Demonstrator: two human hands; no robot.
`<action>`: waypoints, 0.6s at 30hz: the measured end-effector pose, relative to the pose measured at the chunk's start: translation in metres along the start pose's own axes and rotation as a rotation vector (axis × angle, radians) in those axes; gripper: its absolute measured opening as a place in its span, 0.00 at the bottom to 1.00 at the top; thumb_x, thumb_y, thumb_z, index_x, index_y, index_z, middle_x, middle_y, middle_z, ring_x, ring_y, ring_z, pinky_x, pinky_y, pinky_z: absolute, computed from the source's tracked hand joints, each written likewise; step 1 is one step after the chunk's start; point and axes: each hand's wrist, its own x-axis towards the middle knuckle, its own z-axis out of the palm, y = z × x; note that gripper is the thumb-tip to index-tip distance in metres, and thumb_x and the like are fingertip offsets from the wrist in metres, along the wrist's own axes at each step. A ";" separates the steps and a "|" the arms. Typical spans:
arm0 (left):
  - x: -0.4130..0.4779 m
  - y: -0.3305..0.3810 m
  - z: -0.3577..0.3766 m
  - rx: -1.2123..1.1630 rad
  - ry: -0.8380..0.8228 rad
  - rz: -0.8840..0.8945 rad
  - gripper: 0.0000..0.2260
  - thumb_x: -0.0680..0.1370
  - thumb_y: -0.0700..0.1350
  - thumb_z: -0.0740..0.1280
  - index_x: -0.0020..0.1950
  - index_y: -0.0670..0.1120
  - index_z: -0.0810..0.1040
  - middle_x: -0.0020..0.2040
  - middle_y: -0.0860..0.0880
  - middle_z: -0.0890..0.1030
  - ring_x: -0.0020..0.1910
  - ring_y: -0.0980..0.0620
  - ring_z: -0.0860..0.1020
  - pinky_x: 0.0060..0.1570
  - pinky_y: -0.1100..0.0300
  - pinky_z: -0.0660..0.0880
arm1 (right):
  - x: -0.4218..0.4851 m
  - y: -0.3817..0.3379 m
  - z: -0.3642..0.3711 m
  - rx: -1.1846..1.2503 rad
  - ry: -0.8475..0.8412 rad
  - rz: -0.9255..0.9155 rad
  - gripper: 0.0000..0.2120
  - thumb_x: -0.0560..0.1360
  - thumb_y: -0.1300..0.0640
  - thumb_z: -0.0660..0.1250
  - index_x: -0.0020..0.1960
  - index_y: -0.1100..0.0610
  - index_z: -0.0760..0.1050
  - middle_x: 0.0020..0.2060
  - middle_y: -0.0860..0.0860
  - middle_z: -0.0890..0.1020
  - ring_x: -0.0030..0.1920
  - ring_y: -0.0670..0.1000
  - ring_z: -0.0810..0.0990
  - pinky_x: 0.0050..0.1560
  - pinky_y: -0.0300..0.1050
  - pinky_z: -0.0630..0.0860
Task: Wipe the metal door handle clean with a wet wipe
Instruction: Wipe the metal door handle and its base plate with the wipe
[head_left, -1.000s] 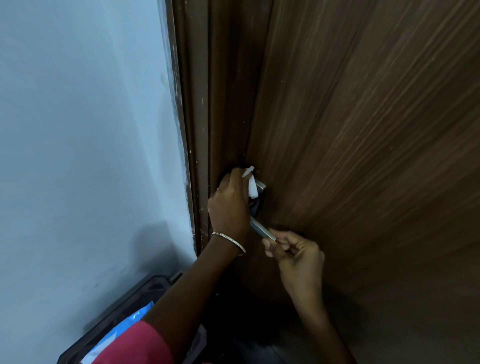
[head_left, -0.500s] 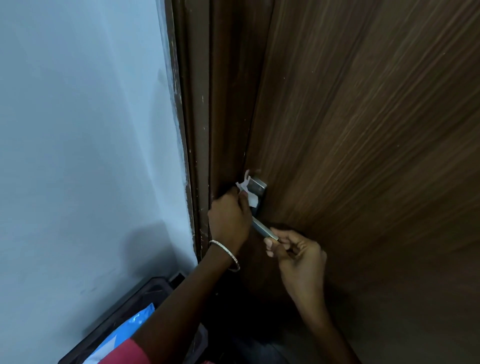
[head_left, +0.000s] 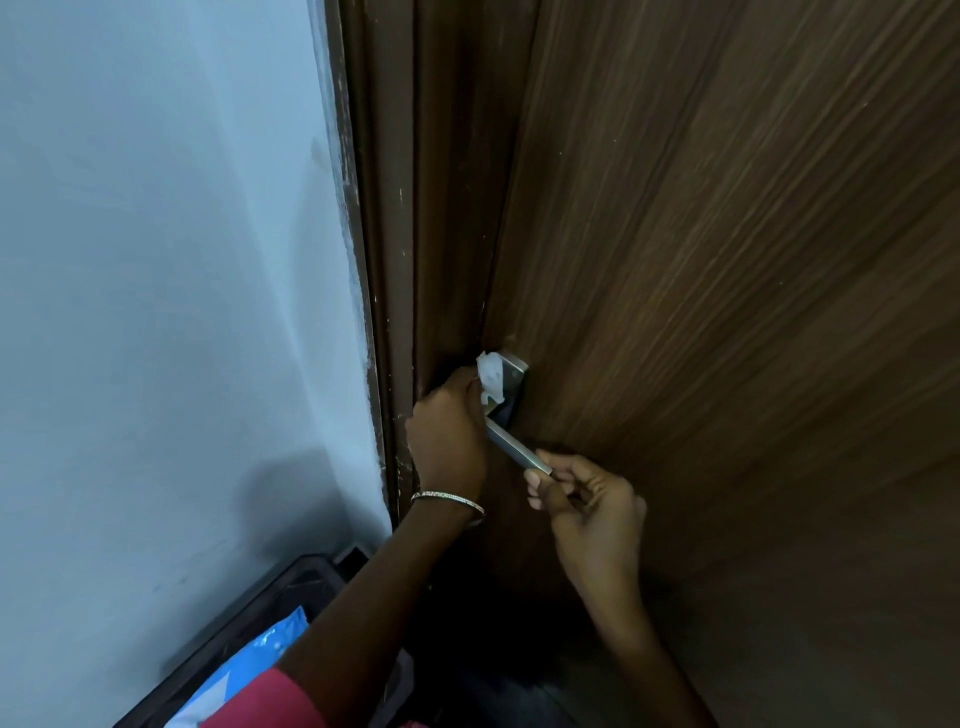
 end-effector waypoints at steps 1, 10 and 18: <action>0.001 0.001 -0.001 0.027 -0.019 -0.015 0.11 0.80 0.44 0.62 0.57 0.47 0.82 0.47 0.44 0.86 0.46 0.40 0.83 0.46 0.47 0.80 | 0.000 0.000 0.000 -0.004 0.000 -0.001 0.14 0.74 0.61 0.75 0.53 0.44 0.82 0.39 0.41 0.87 0.37 0.39 0.86 0.40 0.30 0.80; -0.009 0.023 -0.001 0.204 -0.029 0.010 0.16 0.82 0.52 0.58 0.57 0.43 0.81 0.58 0.43 0.77 0.54 0.42 0.78 0.47 0.51 0.76 | 0.000 0.000 0.001 -0.023 0.005 0.011 0.10 0.74 0.61 0.74 0.53 0.50 0.84 0.38 0.41 0.87 0.36 0.40 0.86 0.41 0.32 0.81; 0.003 0.009 -0.004 -0.168 0.048 0.045 0.13 0.81 0.49 0.64 0.57 0.44 0.83 0.49 0.45 0.86 0.45 0.48 0.83 0.46 0.55 0.79 | 0.000 0.001 0.002 -0.019 0.001 0.027 0.10 0.75 0.61 0.74 0.54 0.52 0.85 0.39 0.43 0.87 0.38 0.40 0.86 0.43 0.39 0.84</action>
